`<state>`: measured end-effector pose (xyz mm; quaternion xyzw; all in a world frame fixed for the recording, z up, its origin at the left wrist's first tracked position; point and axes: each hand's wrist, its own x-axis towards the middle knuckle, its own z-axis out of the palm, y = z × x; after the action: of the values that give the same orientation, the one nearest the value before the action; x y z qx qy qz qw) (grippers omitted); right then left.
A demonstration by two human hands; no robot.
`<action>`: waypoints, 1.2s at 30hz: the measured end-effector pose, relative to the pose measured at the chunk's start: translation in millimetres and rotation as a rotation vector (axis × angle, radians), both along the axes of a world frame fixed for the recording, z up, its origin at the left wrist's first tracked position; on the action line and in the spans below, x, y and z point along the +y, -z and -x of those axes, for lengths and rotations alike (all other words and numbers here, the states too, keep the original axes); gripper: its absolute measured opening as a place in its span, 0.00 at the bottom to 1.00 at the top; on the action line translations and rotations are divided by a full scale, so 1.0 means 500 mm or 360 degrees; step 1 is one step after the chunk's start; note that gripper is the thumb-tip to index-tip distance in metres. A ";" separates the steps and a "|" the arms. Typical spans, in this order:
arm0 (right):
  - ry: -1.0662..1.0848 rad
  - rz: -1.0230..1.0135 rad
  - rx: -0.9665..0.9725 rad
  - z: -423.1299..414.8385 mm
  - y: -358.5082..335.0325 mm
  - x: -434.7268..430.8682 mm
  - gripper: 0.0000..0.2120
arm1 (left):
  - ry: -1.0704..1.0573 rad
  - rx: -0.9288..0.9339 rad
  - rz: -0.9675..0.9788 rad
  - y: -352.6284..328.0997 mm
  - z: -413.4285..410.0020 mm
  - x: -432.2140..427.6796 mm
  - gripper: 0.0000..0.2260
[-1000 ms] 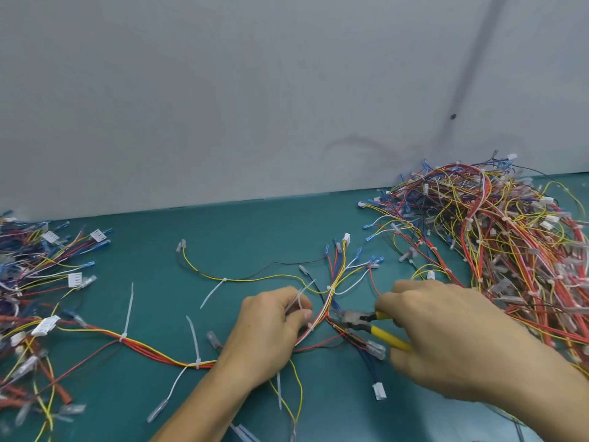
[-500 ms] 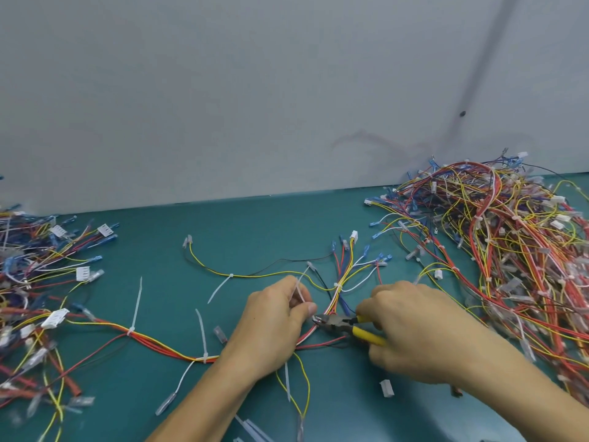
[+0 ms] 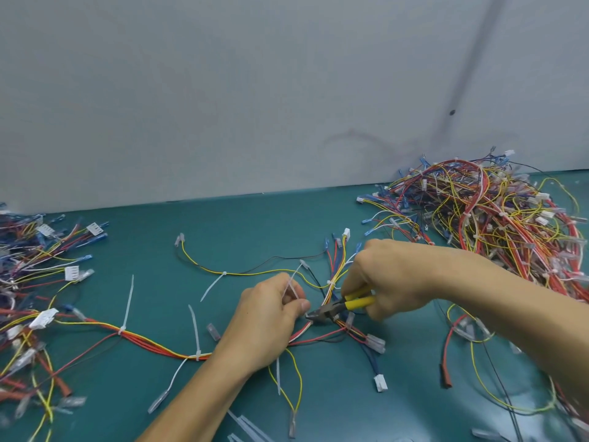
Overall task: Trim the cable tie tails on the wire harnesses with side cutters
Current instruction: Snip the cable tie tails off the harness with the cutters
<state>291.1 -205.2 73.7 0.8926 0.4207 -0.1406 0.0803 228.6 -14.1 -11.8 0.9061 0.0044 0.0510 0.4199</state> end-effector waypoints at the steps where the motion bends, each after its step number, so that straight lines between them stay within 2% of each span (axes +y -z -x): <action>1: -0.0001 -0.0002 0.0010 -0.002 0.002 -0.001 0.05 | -0.0004 -0.0003 -0.0008 0.000 0.000 0.000 0.07; 9: -0.0058 0.0004 0.0054 -0.011 0.012 -0.009 0.05 | -0.0013 -0.0006 -0.0009 -0.002 -0.002 0.000 0.07; 19: -0.0159 0.0062 -0.0193 0.005 0.021 -0.007 0.07 | -0.0047 0.0022 0.0033 -0.003 -0.002 0.002 0.08; 21: -0.0113 0.0043 -0.0185 0.007 0.021 -0.008 0.09 | -0.0051 0.0117 0.0261 -0.014 0.002 0.002 0.07; 23: -0.0059 -0.0071 -0.0147 0.004 0.018 -0.009 0.09 | -0.0082 0.0165 0.0742 -0.046 0.007 0.007 0.07; 26: -0.0017 -0.0309 -0.0121 0.001 0.009 -0.001 0.05 | -0.0148 0.0011 0.1325 -0.127 0.013 0.048 0.12; 29: 0.0024 -0.0411 -0.0163 0.006 0.014 0.025 0.06 | -0.0160 -0.0193 0.1535 -0.191 0.014 0.114 0.17; 32: 0.0059 -0.0453 -0.0240 0.008 0.034 0.064 0.08 | -0.0314 -0.0228 0.1350 -0.186 -0.008 0.178 0.14; 34: 0.0111 -0.0462 -0.0308 0.001 0.050 0.093 0.09 | -0.0425 -0.0178 0.1031 -0.155 -0.030 0.207 0.12; 36: 0.0132 -0.0438 -0.0425 -0.012 0.065 0.122 0.08 | -0.0383 -0.0109 0.0604 -0.115 -0.046 0.224 0.12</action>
<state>297.2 -144.3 41.4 0.9225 0.3844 0.0346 0.0068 251.6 98.0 45.5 0.8015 0.1075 0.1298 0.5738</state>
